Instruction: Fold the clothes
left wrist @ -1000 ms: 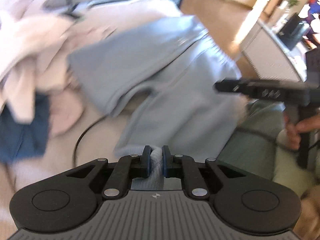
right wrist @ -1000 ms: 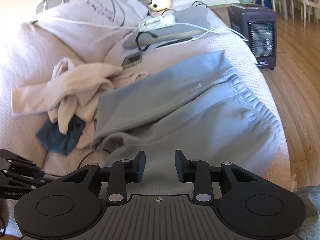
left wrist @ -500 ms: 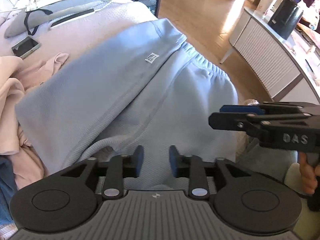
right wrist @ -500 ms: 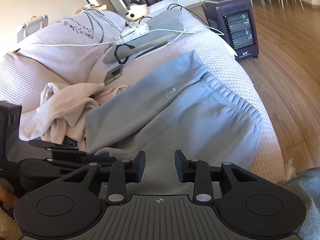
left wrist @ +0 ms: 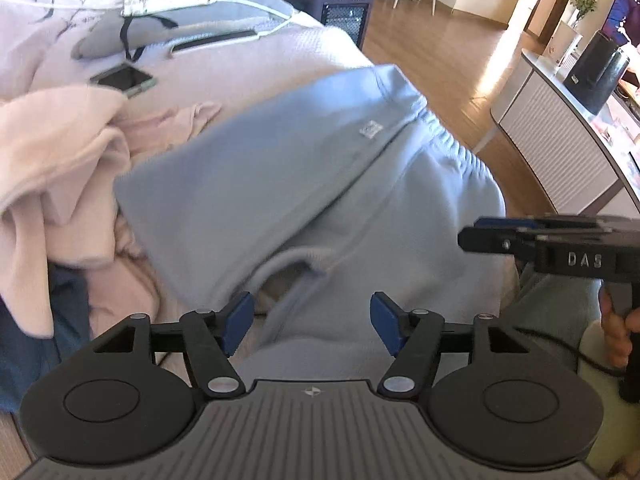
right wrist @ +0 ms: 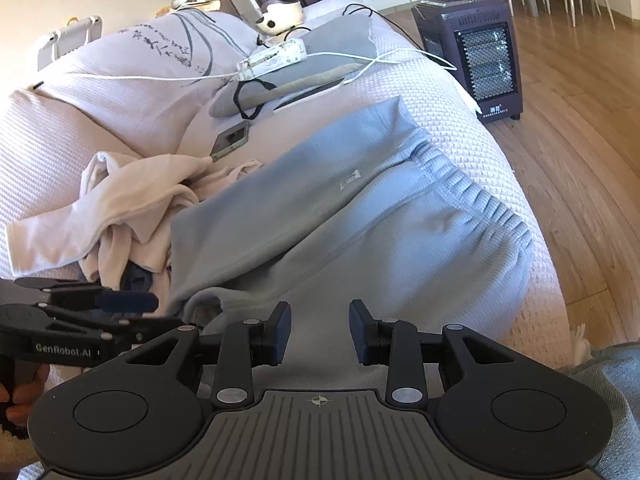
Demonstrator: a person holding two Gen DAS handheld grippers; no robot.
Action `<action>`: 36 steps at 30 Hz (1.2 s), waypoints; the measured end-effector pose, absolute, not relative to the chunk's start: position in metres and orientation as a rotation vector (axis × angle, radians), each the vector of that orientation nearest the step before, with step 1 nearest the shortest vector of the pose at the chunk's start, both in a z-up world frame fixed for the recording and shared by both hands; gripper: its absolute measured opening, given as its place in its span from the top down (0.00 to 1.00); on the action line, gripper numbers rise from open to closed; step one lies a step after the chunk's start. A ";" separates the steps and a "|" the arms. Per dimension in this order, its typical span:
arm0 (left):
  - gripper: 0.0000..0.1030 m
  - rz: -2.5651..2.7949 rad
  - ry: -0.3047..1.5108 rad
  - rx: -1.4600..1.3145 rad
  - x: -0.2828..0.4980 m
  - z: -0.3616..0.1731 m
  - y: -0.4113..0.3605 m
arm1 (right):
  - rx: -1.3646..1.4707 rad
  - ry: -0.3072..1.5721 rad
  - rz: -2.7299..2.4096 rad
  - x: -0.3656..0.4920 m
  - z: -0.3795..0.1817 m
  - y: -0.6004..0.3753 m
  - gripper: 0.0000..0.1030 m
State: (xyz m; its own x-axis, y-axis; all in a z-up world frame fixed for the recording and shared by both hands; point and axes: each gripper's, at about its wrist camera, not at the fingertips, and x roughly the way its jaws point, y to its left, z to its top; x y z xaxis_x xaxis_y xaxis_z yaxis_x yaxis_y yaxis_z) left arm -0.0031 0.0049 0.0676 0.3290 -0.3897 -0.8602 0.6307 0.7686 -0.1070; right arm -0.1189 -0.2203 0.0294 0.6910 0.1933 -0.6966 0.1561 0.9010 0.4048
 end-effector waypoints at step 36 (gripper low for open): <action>0.64 -0.656 1.151 0.225 -0.036 0.052 0.047 | 0.419 0.808 0.044 -0.122 0.033 -0.212 0.63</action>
State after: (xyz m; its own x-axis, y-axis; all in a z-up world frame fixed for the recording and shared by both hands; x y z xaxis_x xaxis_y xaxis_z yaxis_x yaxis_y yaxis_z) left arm -0.0359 0.0472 0.0515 0.2464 -0.3643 -0.8981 0.5867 0.7936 -0.1609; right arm -0.1220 -0.2116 0.0335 0.6946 0.1958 -0.6922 0.1202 0.9171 0.3801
